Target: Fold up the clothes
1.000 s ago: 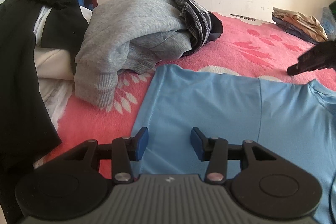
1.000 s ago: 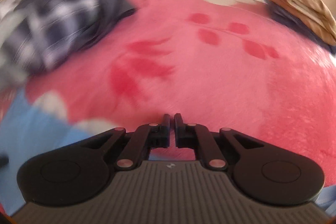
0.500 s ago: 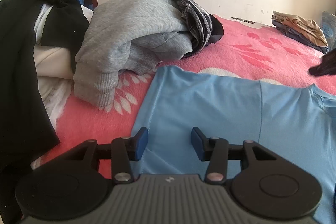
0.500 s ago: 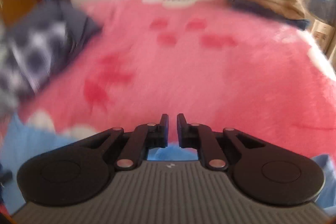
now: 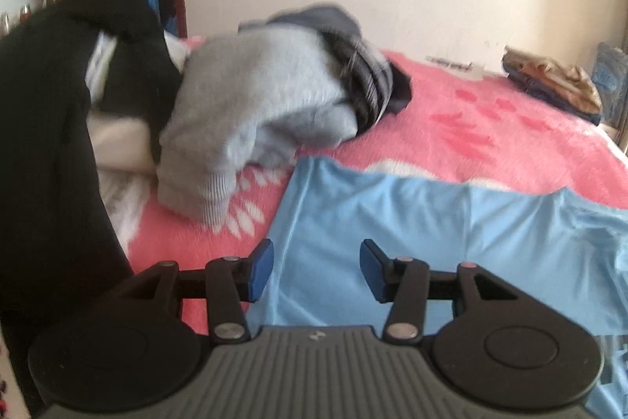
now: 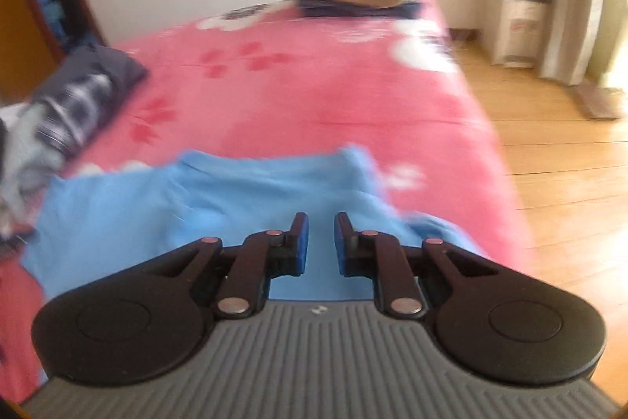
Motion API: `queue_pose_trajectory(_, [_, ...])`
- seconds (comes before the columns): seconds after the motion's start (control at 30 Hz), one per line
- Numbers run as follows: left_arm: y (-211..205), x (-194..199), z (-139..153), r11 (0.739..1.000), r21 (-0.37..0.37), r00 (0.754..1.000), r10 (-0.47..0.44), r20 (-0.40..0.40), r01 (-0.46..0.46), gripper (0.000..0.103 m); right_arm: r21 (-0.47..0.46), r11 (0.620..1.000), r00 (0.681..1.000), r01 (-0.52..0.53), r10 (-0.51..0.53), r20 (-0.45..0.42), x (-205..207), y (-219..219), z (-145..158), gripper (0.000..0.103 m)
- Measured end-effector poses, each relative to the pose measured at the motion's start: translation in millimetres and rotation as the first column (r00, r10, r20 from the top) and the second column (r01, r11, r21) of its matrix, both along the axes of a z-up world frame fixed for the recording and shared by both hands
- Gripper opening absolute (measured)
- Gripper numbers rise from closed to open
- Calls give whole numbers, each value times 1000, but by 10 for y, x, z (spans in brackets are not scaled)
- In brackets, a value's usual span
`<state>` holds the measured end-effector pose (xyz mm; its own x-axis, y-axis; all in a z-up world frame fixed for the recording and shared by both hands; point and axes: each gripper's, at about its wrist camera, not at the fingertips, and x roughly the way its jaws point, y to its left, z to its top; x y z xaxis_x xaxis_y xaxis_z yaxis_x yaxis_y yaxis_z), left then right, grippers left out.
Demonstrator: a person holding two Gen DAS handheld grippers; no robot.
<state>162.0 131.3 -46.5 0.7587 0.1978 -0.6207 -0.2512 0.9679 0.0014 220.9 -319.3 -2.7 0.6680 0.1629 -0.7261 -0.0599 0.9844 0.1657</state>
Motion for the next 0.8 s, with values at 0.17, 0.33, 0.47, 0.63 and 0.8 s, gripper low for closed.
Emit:
queue_pose_trajectory(0.17, [-197,-174,338,994,65,995,-94,15,93,55,-29,994,994,109,-109,12,-611,-543,51,14])
queue_pose_trajectory(0.33, [-609,-163,759,957,118,964,-263,-35,266,59,16,988,988,154,-154,-4,-1042,-834,-86,16])
queue_pose_trajectory(0.47, [-1101,-53,934,923,76,922,-367,-125,377,60,72,980,982,187,-188,8,-1140,-930,-208,23])
queue_pose_trajectory(0.63, [-1710,-59,669,900,-43,883,-435,-177,434,60,188,951,967,246,-254,18,-976,-1075,-318,44])
queue_pose_trajectory(0.8, [-2068,-218,181,880,-126,867,-473,-154,458,60,318,887,941,334,-335,-53,-715,-1277,-579,55])
